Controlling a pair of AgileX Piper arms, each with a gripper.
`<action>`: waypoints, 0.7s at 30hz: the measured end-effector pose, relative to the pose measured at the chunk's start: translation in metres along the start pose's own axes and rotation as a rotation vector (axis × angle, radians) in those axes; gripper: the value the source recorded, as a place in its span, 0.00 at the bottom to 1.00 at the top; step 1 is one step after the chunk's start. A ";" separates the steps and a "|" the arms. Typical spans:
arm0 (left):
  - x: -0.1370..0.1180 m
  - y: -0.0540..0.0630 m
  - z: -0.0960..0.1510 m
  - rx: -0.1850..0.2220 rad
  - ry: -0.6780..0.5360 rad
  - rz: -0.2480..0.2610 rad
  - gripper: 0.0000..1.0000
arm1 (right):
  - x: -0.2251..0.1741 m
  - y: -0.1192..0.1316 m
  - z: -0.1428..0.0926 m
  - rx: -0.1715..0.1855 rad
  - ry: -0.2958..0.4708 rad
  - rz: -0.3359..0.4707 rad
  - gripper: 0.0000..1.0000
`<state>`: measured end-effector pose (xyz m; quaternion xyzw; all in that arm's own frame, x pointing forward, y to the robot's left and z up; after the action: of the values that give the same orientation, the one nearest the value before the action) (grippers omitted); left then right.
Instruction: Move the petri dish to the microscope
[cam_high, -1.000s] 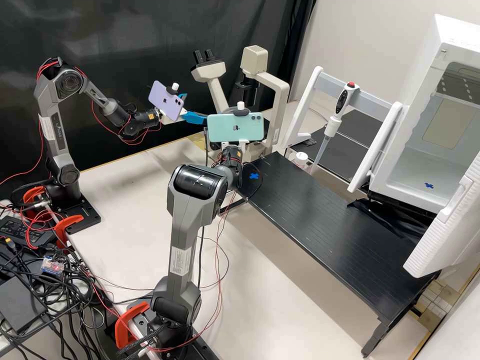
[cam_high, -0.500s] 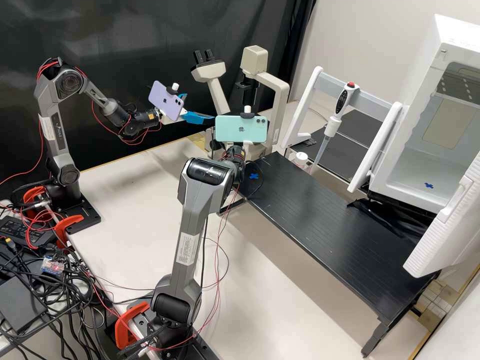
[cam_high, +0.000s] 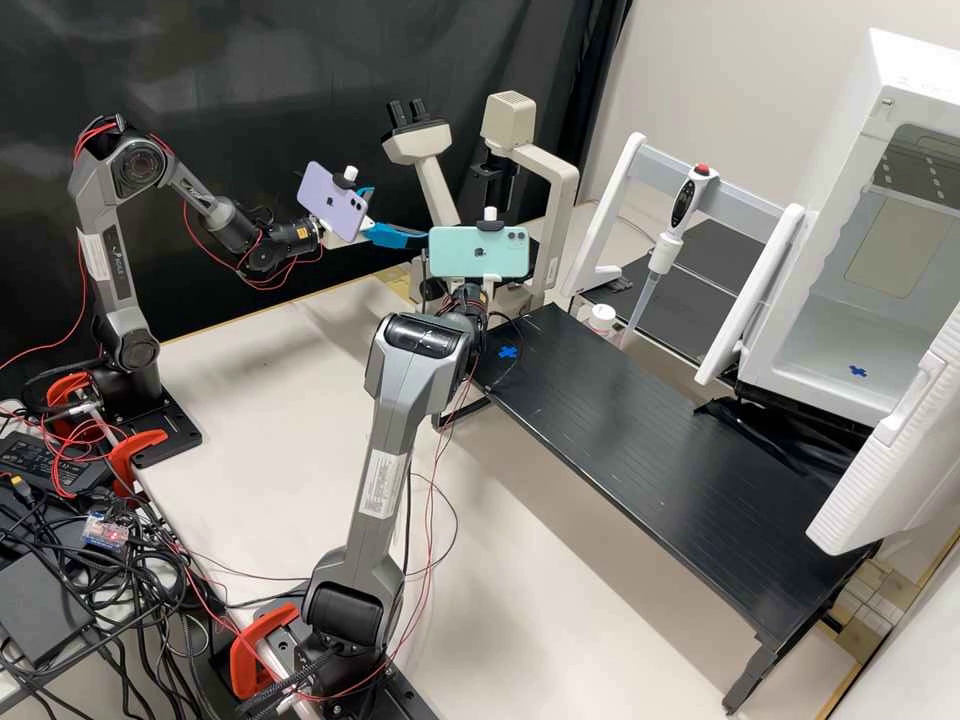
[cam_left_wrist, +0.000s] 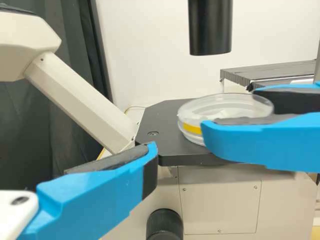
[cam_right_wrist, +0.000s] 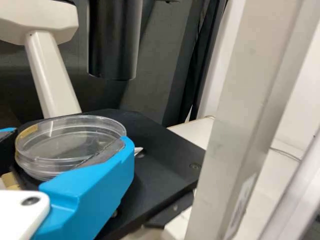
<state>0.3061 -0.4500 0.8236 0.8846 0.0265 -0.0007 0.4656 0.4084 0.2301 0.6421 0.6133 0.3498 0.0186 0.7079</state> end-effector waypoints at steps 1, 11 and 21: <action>0.000 0.000 0.000 0.000 0.000 0.000 1.00 | 0.004 -0.001 0.001 -0.001 0.002 0.003 0.00; 0.000 0.000 0.000 0.000 0.000 0.000 1.00 | 0.026 -0.002 0.013 0.017 -0.023 -0.013 0.00; 0.000 0.000 0.000 0.000 0.000 0.000 1.00 | 0.033 0.003 0.018 0.043 -0.045 -0.015 0.00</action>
<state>0.3061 -0.4500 0.8236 0.8846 0.0265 -0.0007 0.4656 0.4437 0.2309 0.6295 0.6260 0.3386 -0.0079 0.7025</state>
